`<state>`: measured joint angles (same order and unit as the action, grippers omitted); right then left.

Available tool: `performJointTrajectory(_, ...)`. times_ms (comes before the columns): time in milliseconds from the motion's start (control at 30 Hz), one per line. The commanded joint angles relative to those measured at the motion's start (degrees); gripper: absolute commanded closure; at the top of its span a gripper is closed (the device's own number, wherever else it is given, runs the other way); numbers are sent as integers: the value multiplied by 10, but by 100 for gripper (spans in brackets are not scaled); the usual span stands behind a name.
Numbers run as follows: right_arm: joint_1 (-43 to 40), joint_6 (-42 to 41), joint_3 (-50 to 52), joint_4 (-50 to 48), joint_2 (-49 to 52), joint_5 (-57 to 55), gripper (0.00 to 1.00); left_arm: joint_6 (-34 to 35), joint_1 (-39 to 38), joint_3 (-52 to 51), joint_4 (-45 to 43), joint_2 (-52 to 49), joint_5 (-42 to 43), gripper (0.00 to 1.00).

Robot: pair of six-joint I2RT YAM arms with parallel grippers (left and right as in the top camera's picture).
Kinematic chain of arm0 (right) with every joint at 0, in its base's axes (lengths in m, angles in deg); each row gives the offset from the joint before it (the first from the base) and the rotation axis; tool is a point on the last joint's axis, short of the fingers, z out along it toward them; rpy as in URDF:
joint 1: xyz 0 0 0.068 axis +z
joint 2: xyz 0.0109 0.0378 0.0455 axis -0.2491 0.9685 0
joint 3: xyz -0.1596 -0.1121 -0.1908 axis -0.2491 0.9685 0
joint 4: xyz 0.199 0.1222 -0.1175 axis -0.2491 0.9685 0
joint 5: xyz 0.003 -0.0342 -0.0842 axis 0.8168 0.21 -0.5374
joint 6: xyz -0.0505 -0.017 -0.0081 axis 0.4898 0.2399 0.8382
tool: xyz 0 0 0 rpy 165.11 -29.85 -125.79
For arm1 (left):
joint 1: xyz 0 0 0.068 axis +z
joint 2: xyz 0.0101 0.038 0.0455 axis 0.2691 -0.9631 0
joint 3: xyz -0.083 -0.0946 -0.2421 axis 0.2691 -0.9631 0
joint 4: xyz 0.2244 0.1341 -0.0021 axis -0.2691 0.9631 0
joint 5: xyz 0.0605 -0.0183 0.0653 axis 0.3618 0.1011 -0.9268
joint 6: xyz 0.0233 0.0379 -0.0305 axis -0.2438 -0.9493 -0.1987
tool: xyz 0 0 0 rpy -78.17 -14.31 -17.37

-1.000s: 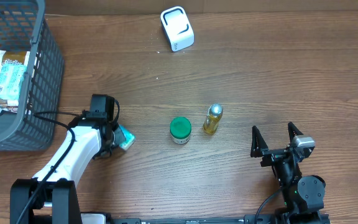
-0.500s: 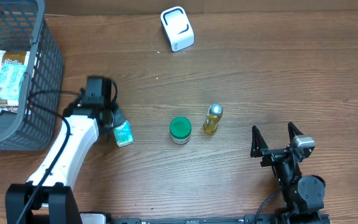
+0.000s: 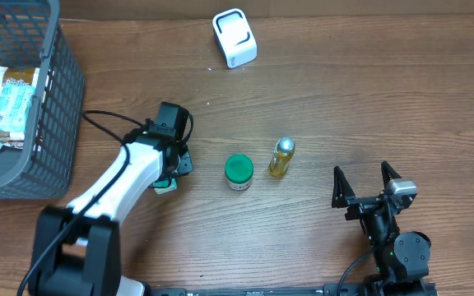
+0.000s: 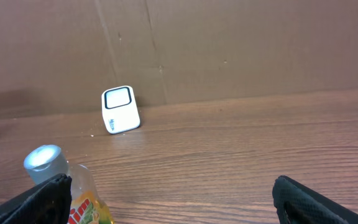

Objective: Scan the item barcode
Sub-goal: 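Lift the Kleenex packet with the left gripper and carry it right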

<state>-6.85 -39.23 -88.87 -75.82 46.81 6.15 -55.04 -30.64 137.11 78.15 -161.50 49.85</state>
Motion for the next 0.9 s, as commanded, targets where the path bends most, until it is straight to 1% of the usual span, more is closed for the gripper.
performJointTrajectory(0, -2, 4, 6, -3, -3, 3, 0, 28, 1, -4, -2, -39, -37, 64)
performJointTrajectory(167, -2, 4, 6, -3, -3, 3, 0, 28, 1, -4, -1, -82, -36, 62)
performJointTrajectory(200, -2, 4, 6, -3, -3, 3, 0, 27, 1, -3, -2, -88, -33, 64)
performJointTrajectory(233, -2, 4, 6, -3, -3, 3, 0, 18, 1, -3, -3, -89, -26, 71)
performJointTrajectory(300, -2, 4, 6, -3, -3, 3, 0, -17, 2, 1, 1, -82, -3, 81)
performJointTrajectory(367, -2, 4, 6, -3, -3, 3, 0, -46, 4, 12, 12, -71, 22, 95)
performJointTrajectory(500, -2, 4, 6, -3, -3, 3, 0, -49, 12, 54, 50, -46, 40, 96)
performJointTrajectory(567, -2, 4, 6, -3, -3, 3, 0, -63, 16, 79, 64, -34, 79, 96)
performJointTrajectory(633, -2, 4, 6, -3, -3, 3, 0, -94, 17, 98, 62, -22, 147, 96)
performJointTrajectory(700, -2, 4, 6, -3, -3, 3, 0, -94, 17, 105, 64, -19, 176, 96)
performJointTrajectory(800, -2, 4, 6, -3, -3, 3, 0, -102, 15, 104, 70, -22, 177, 96)
performJointTrajectory(867, -2, 4, 6, -3, -3, 3, 0, -131, 13, 104, 72, -21, 184, 96)
